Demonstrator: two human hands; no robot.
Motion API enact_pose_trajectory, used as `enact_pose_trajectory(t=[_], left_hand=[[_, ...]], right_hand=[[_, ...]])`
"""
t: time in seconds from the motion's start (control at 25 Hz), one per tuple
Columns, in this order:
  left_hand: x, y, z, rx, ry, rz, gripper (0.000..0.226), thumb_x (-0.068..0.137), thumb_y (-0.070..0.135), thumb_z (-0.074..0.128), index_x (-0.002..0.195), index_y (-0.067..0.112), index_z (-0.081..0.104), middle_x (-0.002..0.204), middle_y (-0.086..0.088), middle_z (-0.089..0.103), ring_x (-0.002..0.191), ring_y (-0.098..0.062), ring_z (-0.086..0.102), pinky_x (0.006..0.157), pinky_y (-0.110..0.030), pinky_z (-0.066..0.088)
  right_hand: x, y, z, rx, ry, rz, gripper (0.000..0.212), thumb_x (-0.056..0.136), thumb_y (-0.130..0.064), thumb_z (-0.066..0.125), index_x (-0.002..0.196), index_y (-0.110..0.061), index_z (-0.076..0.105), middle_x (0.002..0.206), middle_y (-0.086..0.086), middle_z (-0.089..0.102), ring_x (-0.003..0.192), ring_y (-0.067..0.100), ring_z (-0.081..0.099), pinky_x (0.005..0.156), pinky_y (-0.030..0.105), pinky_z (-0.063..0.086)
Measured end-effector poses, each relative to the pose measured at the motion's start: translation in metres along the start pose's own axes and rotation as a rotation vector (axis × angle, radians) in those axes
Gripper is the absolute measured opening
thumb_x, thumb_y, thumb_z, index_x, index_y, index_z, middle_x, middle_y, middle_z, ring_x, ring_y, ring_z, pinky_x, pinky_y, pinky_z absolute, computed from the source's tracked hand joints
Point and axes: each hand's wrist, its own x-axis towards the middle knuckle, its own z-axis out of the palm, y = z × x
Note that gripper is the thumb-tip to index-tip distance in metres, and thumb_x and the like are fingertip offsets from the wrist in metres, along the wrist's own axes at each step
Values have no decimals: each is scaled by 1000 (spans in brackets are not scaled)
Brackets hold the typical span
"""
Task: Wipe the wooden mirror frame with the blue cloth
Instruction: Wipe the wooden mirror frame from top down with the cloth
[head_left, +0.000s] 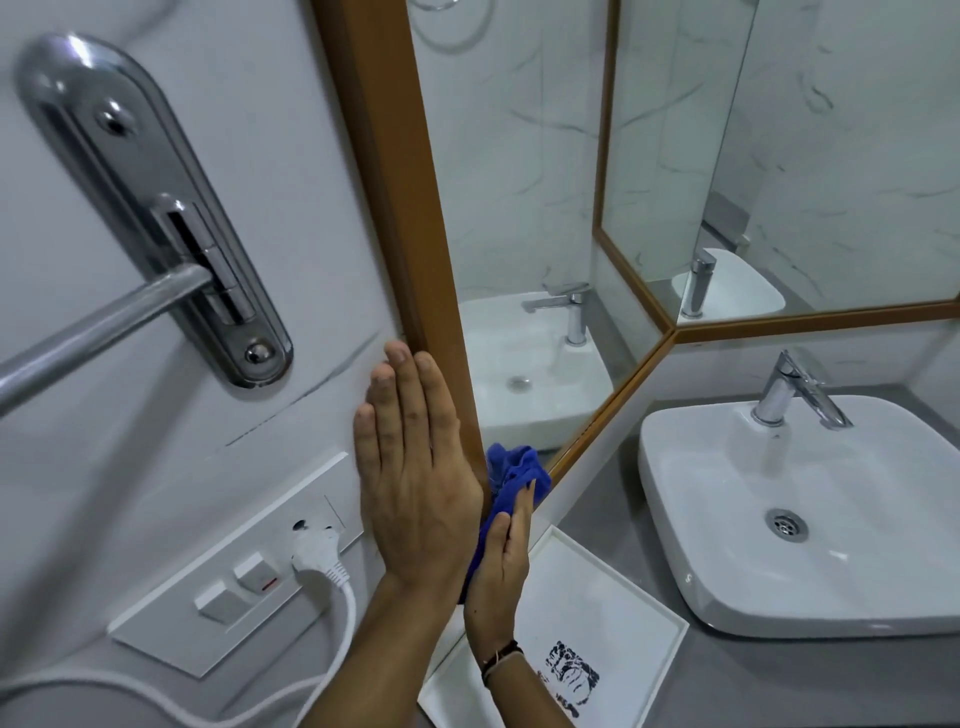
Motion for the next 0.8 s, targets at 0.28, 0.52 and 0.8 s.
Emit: enact_pose_trajectory(t=[0.28,0.52,0.8], left_hand=[[25,-4,-9,38,79,56,68,123,23,33,177,5,-4,184,-13,-17,172,-26,-18,141,-44,-9],[27,-4,-10,56,48,61,63,123,27,20,177,4,-2,185,-15,-10,173,-26,-13,141,-43,-7],[28,-1,-7,-14,88,56,77,112,17,41,178,2,3,187,-17,-2,174,-28,-4,142,-44,-3]], right_hand=[[10,-12,-3,-308,-181,-351,65,116,-45,31,174,-54,3,186,-25,6,173,3,11,137,15,14],[59,-46,-16,-564,-310,-757,62,122,-49,18,178,-38,-4,189,-10,-5,176,20,-1,142,30,5],[97,-127,8,-567,-320,-1022,61,123,-42,20,179,-32,-1,189,-7,-5,176,23,-4,143,42,4]])
